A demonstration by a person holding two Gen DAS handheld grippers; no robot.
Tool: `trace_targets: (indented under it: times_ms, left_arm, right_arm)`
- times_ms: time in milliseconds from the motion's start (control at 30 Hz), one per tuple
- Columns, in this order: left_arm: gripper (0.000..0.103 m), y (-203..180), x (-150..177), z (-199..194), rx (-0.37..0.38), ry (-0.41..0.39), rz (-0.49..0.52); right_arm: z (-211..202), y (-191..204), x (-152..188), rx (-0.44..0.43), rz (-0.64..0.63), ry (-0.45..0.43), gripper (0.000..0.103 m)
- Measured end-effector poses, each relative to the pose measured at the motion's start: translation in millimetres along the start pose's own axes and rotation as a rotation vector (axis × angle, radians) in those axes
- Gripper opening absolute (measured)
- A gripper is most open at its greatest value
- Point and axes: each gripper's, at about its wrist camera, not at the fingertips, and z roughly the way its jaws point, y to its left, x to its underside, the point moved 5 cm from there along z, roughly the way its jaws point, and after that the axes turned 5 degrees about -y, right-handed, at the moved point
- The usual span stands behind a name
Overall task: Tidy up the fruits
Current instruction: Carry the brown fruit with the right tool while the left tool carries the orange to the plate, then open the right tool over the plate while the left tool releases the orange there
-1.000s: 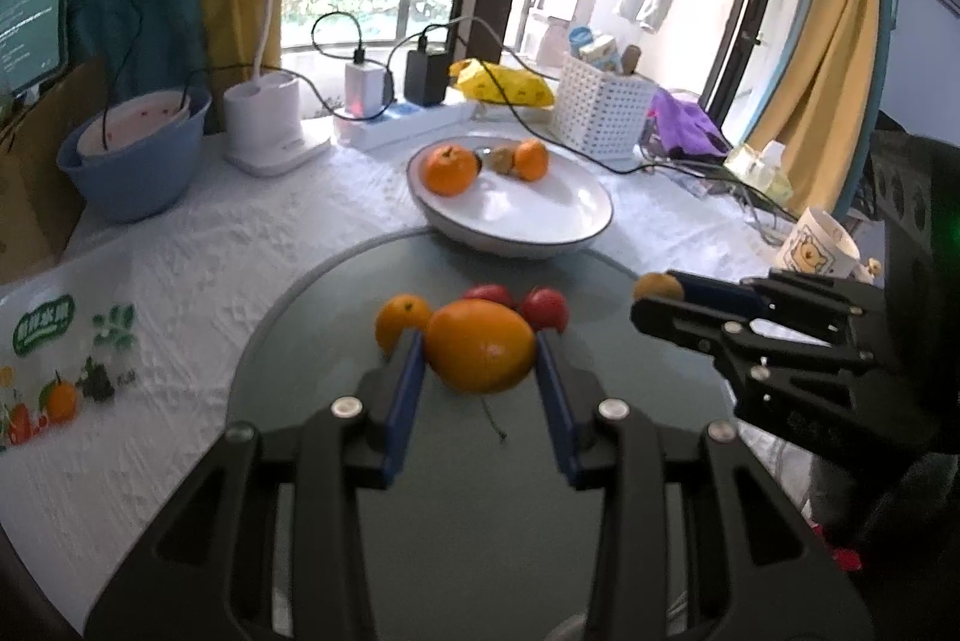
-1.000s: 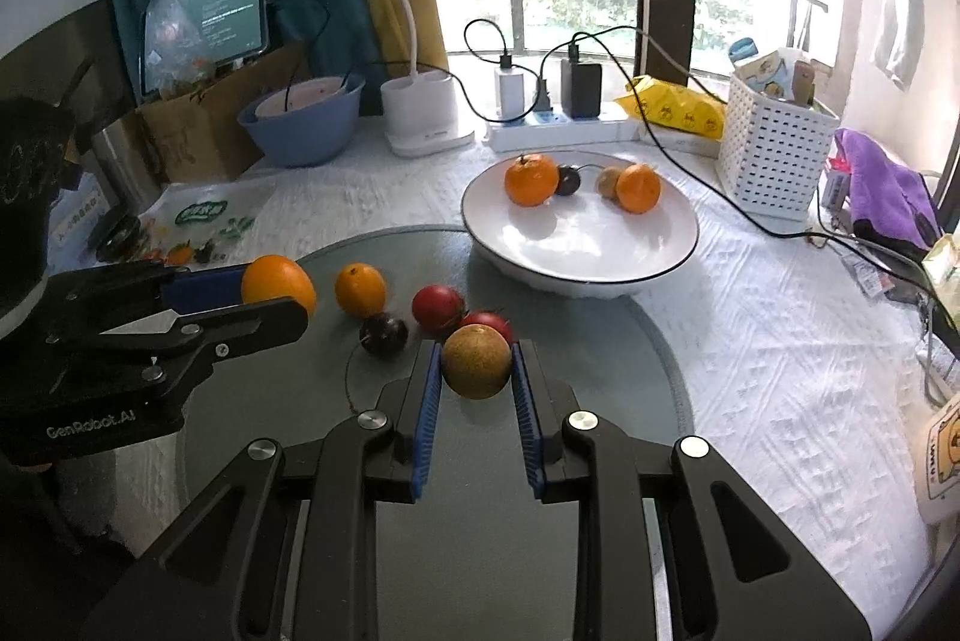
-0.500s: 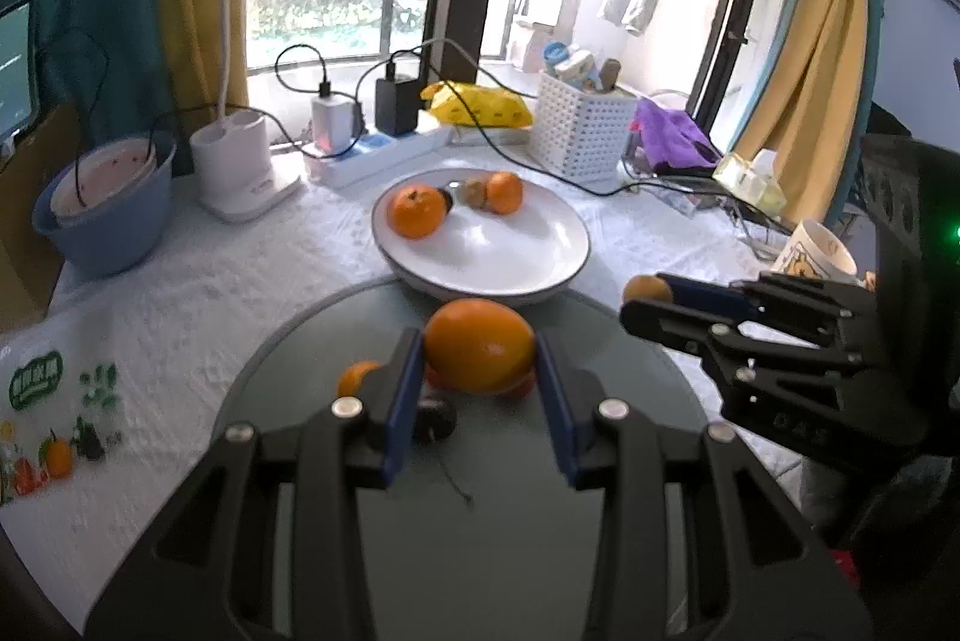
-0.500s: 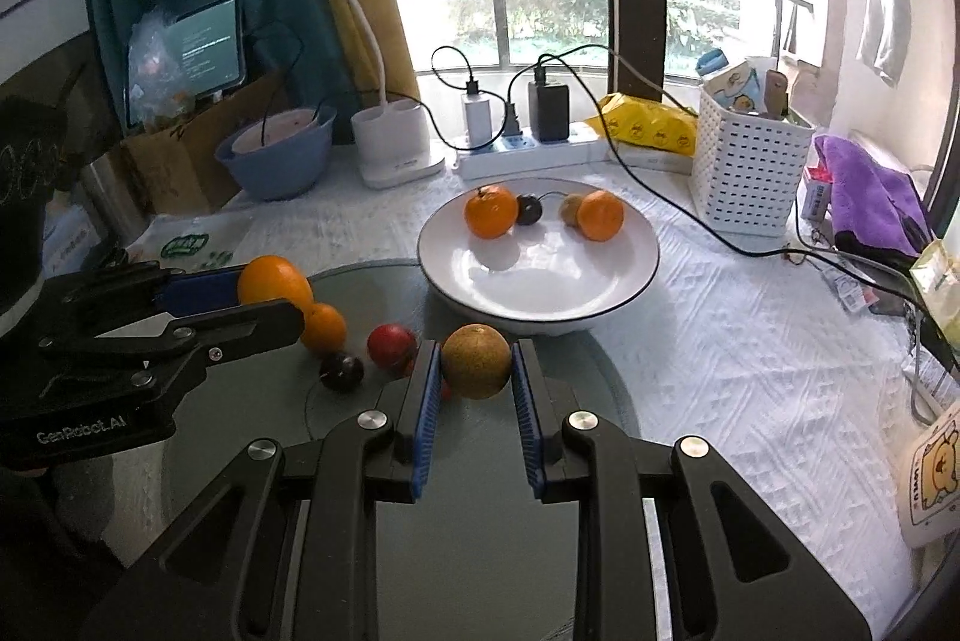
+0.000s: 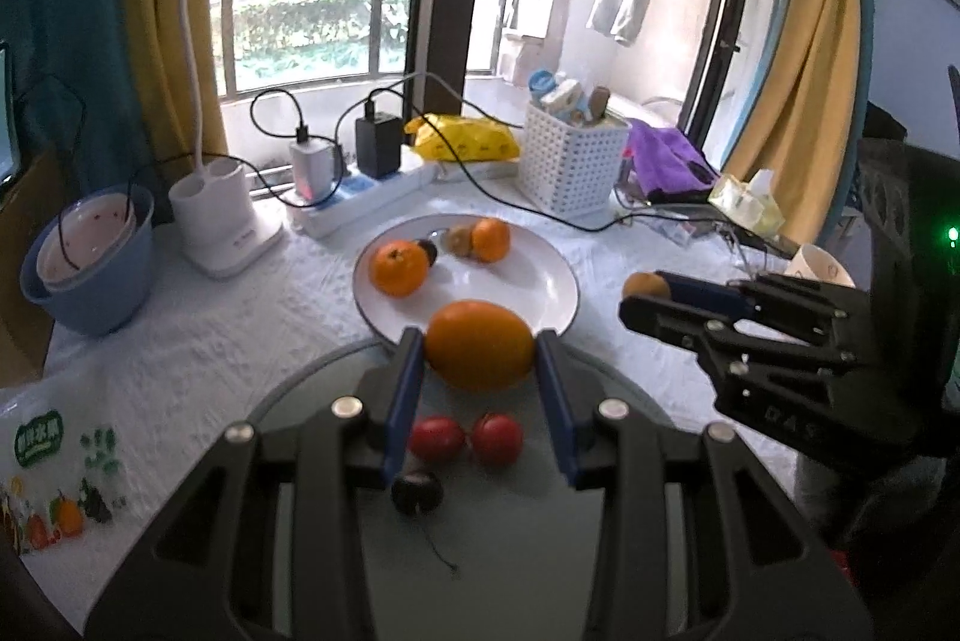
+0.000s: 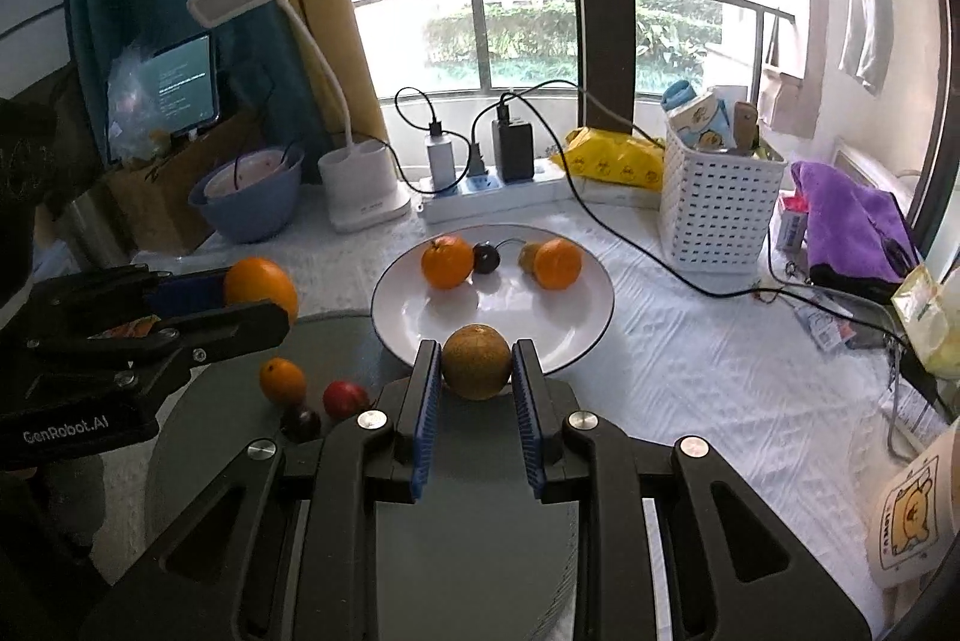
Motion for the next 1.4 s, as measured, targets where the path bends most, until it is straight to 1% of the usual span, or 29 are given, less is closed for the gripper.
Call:
trace_targets:
  times_ms: [167, 467, 867, 1000, 1233, 1400]
  left_arm:
    - [0.039, -1.3, -4.6, 11.2, 0.004, 0.012, 0.016]
    - [0.039, -0.8, -7.9, 31.7, 0.017, 0.033, 0.015]
    - [0.039, 3.1, -5.7, 71.6, 0.032, 0.086, 0.007]
    - [0.039, 7.9, -3.3, 84.1, 0.027, 0.11, 0.003]
    - [0.039, 14.9, 0.8, 97.8, 0.021, 0.146, -0.024]
    - [0.039, 14.5, 1.1, 98.0, 0.022, 0.147, -0.021]
  right_arm:
    - [7.2, -5.1, -3.8, 0.001, 0.01, -0.003, 0.026]
    - [24.8, -12.0, -0.8, -0.003, 0.019, 0.025, 0.026]
    - [57.4, -23.5, 7.5, -0.01, 0.033, 0.09, 0.026]
    - [69.1, -28.0, 9.6, -0.013, 0.046, 0.107, 0.026]
    - [79.7, -30.9, 10.7, -0.021, 0.057, 0.115, 0.026]
    - [80.0, -33.9, 10.0, -0.007, 0.075, 0.116, 0.026]
